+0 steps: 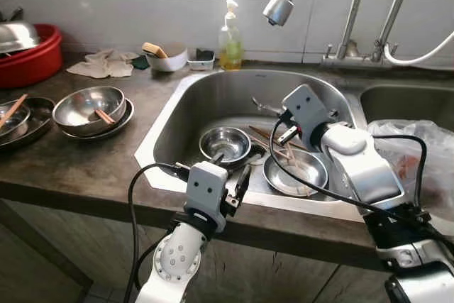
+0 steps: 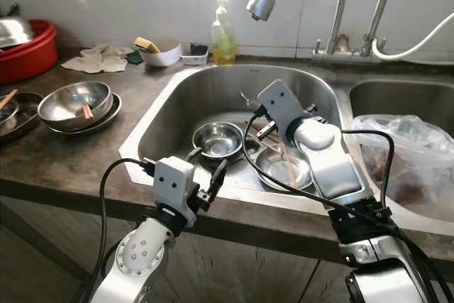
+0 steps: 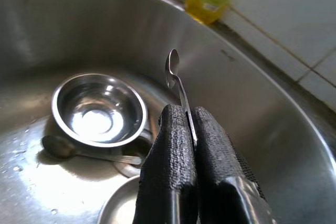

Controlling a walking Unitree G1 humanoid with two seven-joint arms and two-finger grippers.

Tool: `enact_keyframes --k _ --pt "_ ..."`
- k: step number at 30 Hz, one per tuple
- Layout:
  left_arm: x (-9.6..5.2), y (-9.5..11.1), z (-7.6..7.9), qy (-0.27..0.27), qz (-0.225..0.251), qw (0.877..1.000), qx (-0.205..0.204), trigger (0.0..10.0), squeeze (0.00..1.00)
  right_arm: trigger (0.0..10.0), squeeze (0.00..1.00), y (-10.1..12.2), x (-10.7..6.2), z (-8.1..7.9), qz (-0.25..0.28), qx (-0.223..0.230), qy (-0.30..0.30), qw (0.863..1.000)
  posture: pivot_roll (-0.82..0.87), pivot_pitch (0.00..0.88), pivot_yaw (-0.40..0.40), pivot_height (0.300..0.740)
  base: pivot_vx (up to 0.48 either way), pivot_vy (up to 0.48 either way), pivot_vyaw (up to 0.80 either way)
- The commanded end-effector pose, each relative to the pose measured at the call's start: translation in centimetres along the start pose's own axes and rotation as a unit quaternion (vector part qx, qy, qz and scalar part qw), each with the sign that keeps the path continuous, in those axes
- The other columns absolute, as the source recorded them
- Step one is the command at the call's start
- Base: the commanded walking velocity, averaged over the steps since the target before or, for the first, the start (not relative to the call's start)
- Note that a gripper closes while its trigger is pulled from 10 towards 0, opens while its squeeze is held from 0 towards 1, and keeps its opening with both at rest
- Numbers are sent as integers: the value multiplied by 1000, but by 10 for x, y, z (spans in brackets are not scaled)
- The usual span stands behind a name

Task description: Kitchen organization

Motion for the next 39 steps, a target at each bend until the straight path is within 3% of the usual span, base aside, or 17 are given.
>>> enact_keyframes --k 1,7,13,14,15,16,29,30,37,39 --pt "-2 2 0 -1 0 1000 0 10000 0 10000 0 -4 9 -6 -23 -2 28 999 85 90 8 740 0 0 0" --pt "-4 3 3 -2 0 1000 -3 10000 0 10000 0 -17 20 -14 -58 -1 49 997 91 97 3 740 0 0 0" --pt "-6 2 5 0 -2 1000 -4 10000 0 10000 0 -24 20 -22 -67 0 77 995 94 99 -1 740 0 0 0" --pt "-7 2 5 0 -3 1000 -4 10000 0 10000 180 -25 20 -24 -69 -1 78 995 90 98 1 740 0 0 0" --pt "-7 2 5 0 -3 1000 -4 10000 0 10000 624 -27 19 -24 -70 -1 78 994 90 96 2 740 0 0 0" --pt "-7 1 5 0 -4 1000 -4 10000 0 10000 1000 -28 19 -24 -71 0 79 994 90 96 2 740 0 0 0" --pt "-5 -1 5 -5 -8 1000 -4 10000 0 10000 1000 -24 14 -24 -51 14 58 997 90 76 6 740 0 0 0" --pt "-5 0 3 -4 -7 1000 -2 10000 0 10000 0 -19 13 -20 -33 20 43 998 90 77 7 740 0 0 0" --pt "-5 -1 1 -1 -7 1000 2 10000 0 10000 0 3 -2 0 45 71 -36 996 92 76 4 740 0 0 0" --pt "-5 0 0 1 -5 1000 2 10000 0 10000 0 13 -16 12 89 102 -81 987 93 77 7 740 0 0 0"
Point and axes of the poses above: a point about 5 cm out from each wrist's last joint towards the gripper, its own x axis pointing out of the wrist towards the gripper, its own y axis along the axis of the wrist's last joint, z = x × y, the point moved 3 cm from there along x, pointing out of the wrist towards the gripper, and after that the axes turned 8 degrees about -x, right-handed, at the moved point
